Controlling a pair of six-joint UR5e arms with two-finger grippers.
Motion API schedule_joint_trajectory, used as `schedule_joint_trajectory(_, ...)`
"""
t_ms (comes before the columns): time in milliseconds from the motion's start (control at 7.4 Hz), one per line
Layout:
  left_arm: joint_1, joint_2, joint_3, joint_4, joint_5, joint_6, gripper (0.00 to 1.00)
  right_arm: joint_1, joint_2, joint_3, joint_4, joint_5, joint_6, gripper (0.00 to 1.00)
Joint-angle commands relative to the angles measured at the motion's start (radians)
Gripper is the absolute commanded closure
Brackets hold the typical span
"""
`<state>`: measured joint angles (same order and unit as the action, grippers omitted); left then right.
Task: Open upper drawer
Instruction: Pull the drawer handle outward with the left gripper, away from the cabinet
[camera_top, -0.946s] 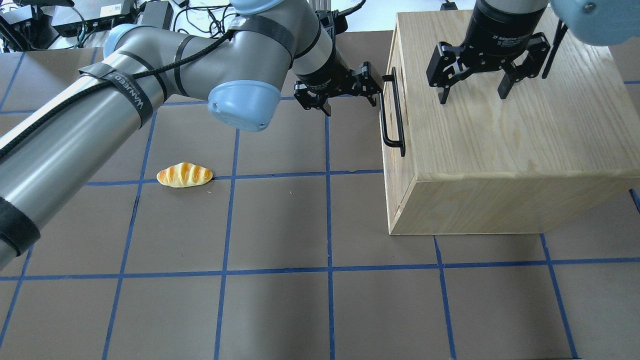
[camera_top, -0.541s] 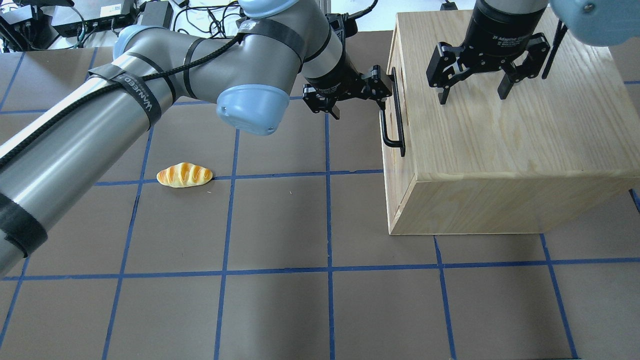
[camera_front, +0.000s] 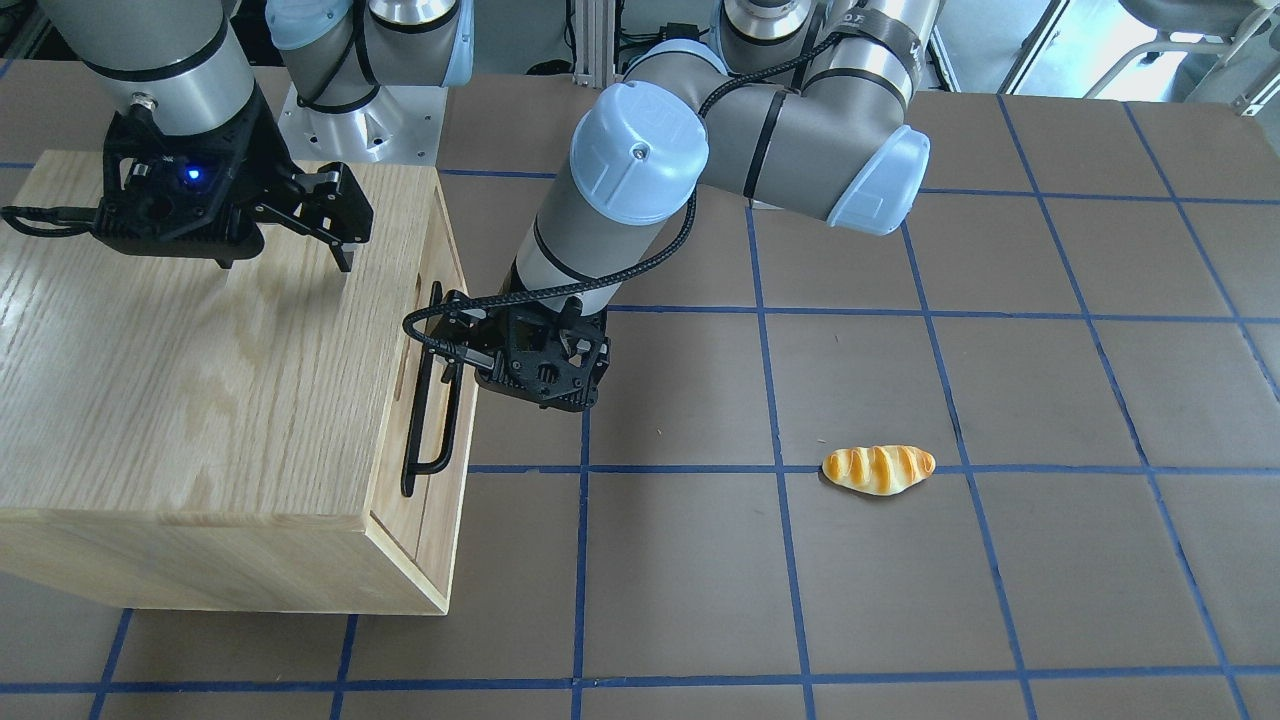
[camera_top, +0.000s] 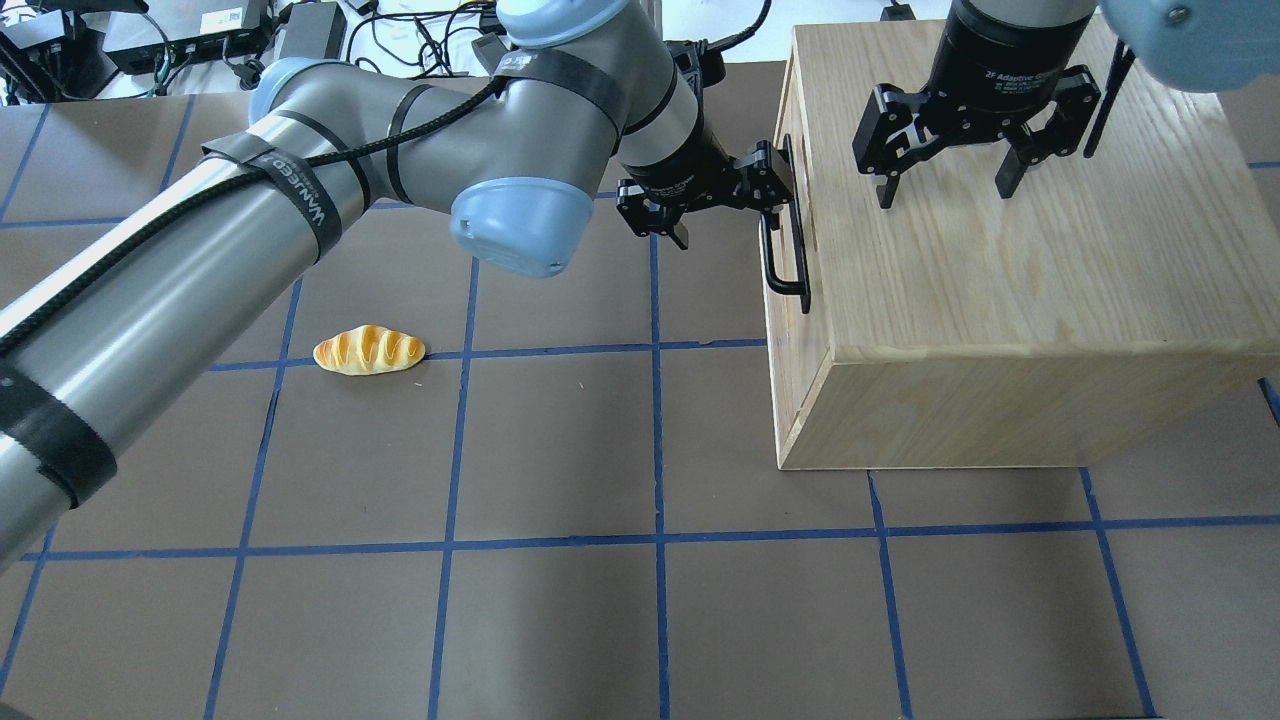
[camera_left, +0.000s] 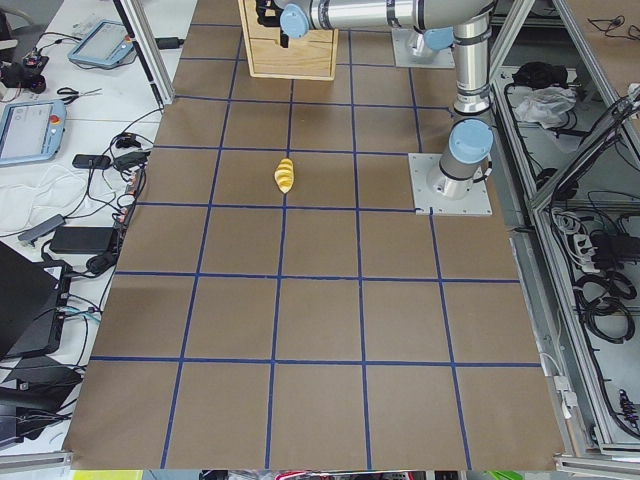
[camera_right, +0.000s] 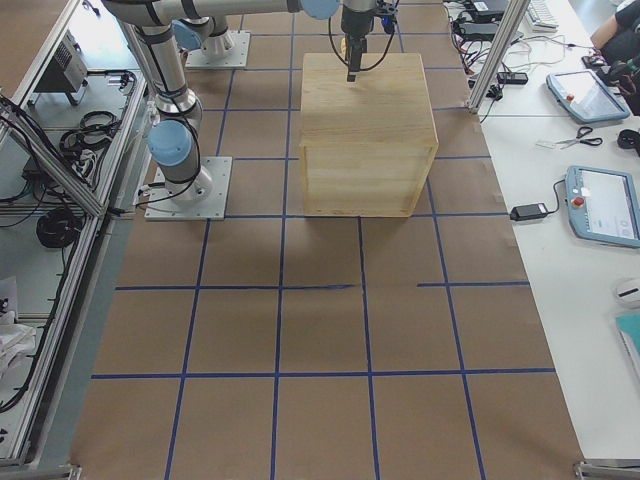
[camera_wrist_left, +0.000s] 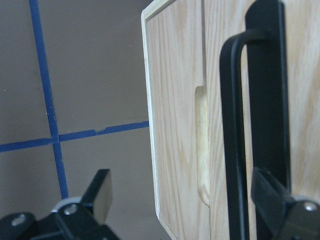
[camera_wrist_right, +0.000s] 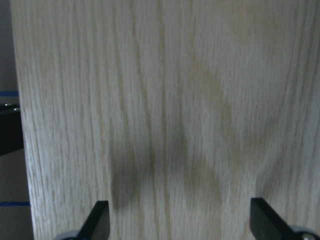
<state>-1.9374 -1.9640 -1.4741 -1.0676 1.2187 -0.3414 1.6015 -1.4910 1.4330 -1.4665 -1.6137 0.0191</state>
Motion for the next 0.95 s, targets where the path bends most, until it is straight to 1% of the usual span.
schedule_joint_trajectory(0,0.000,-0.004,0.000,0.000,0.002,0.001,0.00,0.000,0.000,0.001,0.000,0.000,-0.001,0.00)
schedule_joint_trajectory(135,0.000,-0.003,0.000,0.000,0.010,0.002,0.00,0.000,0.000,0.000,0.000,0.000,-0.001,0.00)
schedule_joint_trajectory(405,0.000,-0.003,0.000,-0.008,0.071,0.012,0.00,0.000,0.000,0.000,0.000,0.000,-0.001,0.00)
schedule_joint_trajectory(811,0.001,-0.001,0.003,-0.012,0.073,0.012,0.00,0.000,0.000,0.001,0.000,0.000,0.001,0.00)
